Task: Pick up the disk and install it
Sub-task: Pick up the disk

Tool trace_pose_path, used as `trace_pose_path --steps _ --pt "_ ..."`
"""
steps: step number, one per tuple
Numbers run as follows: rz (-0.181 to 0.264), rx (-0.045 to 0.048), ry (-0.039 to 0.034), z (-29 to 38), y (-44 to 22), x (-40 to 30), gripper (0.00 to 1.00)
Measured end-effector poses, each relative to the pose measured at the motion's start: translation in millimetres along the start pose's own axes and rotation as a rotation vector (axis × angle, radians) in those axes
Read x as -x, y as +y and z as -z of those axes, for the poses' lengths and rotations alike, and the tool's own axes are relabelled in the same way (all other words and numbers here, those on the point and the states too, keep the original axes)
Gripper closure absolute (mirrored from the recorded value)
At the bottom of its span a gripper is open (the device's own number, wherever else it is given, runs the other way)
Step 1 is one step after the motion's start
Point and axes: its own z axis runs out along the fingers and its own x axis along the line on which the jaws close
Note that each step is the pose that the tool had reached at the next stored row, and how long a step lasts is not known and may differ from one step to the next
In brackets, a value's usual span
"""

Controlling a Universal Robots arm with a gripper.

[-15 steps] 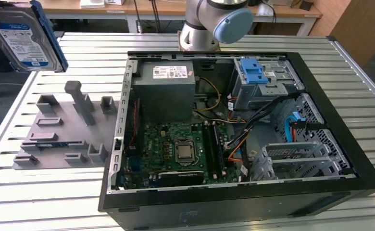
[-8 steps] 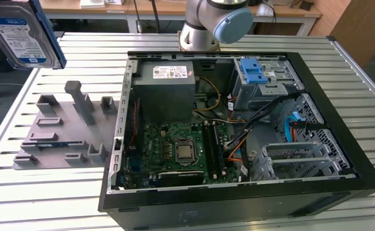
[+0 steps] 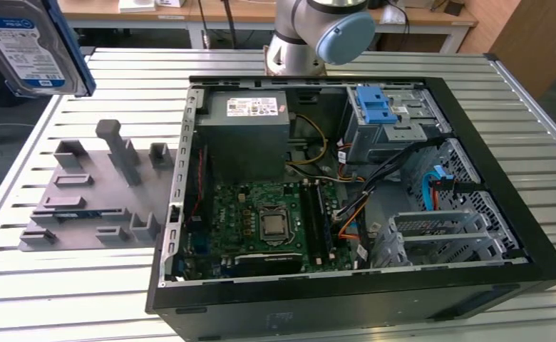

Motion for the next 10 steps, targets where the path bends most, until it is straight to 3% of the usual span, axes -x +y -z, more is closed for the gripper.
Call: trace_pose_path --steps 10 --pt "0.0 0.0 0.0 13.3 0.0 -0.1 0.64"
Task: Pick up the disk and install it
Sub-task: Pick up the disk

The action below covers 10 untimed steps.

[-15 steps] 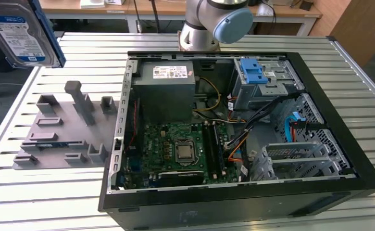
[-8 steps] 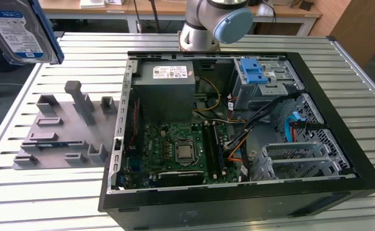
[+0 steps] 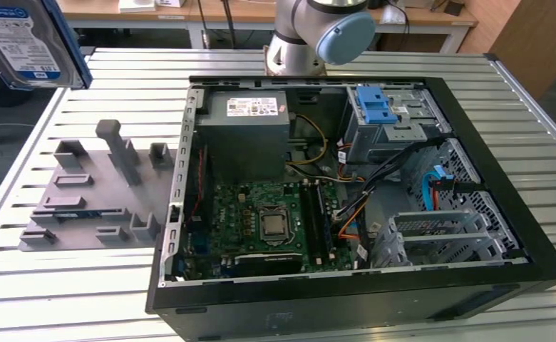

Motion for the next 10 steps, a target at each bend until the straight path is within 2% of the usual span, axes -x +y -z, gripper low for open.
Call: trace_pose_path --steps 10 --pt "0.0 -0.0001 0.0 12.8 0.1 0.0 0.64"
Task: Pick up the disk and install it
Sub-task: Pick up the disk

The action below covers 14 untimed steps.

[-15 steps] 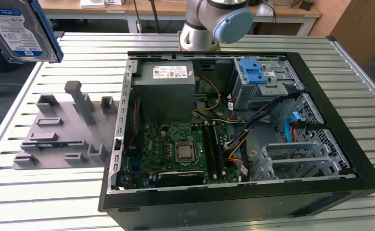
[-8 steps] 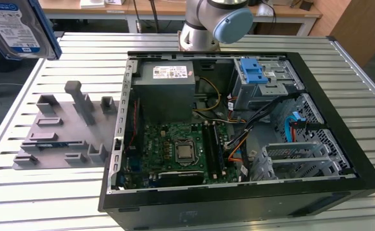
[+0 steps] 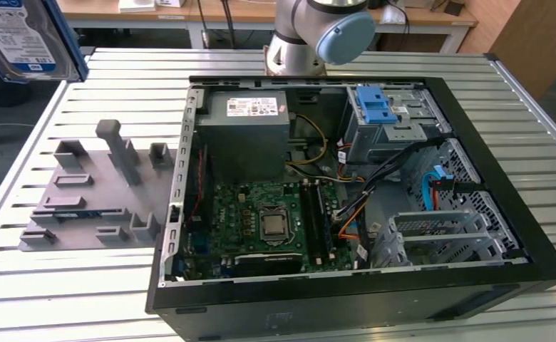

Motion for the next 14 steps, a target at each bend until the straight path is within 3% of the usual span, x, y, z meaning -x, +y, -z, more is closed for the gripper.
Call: trace_pose_path --steps 14 --pt "0.0 0.0001 0.0001 19.9 0.1 -0.1 0.64"
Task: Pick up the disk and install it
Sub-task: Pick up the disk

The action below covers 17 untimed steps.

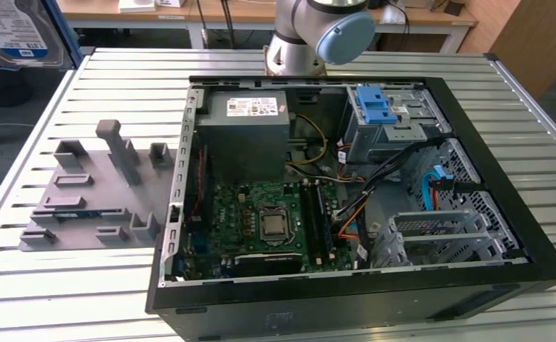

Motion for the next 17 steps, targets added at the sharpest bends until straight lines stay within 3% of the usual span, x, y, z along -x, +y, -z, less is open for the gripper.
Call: trace_pose_path --steps 8,17 --pt "0.0 0.0 0.0 9.1 0.0 -0.1 0.64" --pt "0.0 -0.0001 0.0 9.4 -1.4 0.0 0.64"
